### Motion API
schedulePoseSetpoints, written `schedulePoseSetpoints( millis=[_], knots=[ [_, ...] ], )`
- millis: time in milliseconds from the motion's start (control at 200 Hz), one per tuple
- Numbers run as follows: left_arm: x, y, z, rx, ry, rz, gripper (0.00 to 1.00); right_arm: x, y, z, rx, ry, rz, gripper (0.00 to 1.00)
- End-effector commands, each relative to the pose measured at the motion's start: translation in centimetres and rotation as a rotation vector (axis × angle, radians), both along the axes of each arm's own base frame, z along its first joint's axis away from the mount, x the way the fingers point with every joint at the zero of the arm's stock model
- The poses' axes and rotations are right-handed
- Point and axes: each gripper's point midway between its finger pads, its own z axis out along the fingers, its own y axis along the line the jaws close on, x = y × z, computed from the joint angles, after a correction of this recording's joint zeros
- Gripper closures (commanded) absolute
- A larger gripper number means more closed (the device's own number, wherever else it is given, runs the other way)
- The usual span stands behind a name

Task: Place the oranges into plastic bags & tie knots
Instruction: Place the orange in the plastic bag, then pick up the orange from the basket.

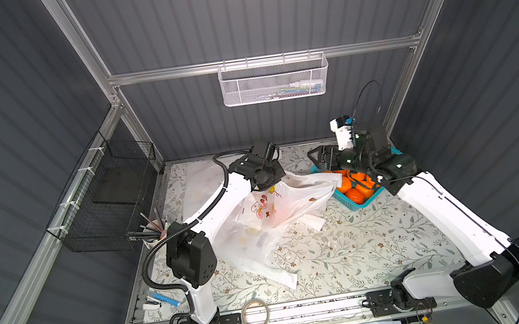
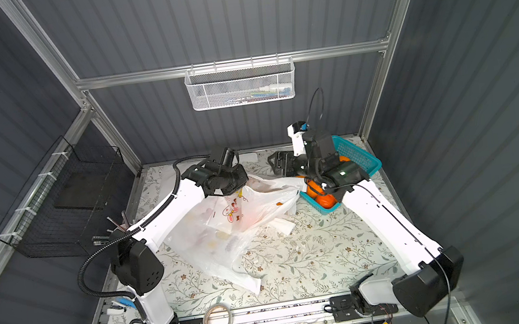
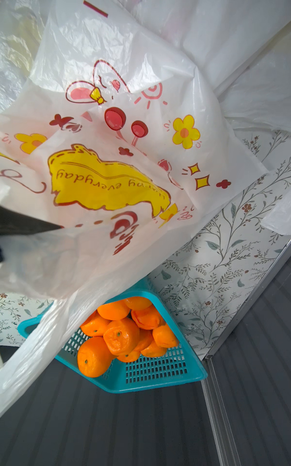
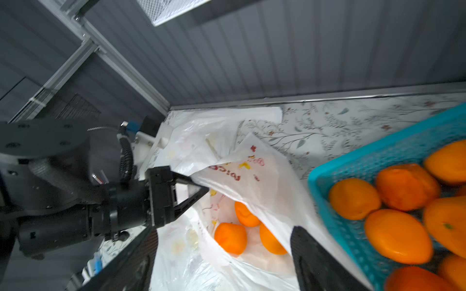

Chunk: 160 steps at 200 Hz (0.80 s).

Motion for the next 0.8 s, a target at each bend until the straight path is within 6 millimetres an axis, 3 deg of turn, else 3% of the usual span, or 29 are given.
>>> schedulePoseSetpoints(
  millis=[0,280,445,575,795],
  knots=[
    [0.1,0.6,0.0,0.007,0.002,0.009,0.97,0.9,-4.3,-3.8,-0.053,0.102,-0.088,0.14],
    [0.0,0.7,0.0,0.008,-0.001,0.009,0.97,3.9,-15.5,-11.6,-0.165,0.306,-0.303,0.06],
    [-0.1,0.9,0.0,0.015,0.0,0.007,0.97,4.1,-22.0,-15.9,-0.285,0.452,-0.437,0.03],
    [-0.1,1.0,0.0,0.019,-0.003,0.008,0.97,4.2,-24.3,-19.4,-0.347,0.551,-0.442,0.01],
    [-0.1,1.0,0.1,0.022,-0.003,0.005,0.97,5.5,-25.4,-22.7,-0.435,0.619,-0.408,0.02]
  ],
)
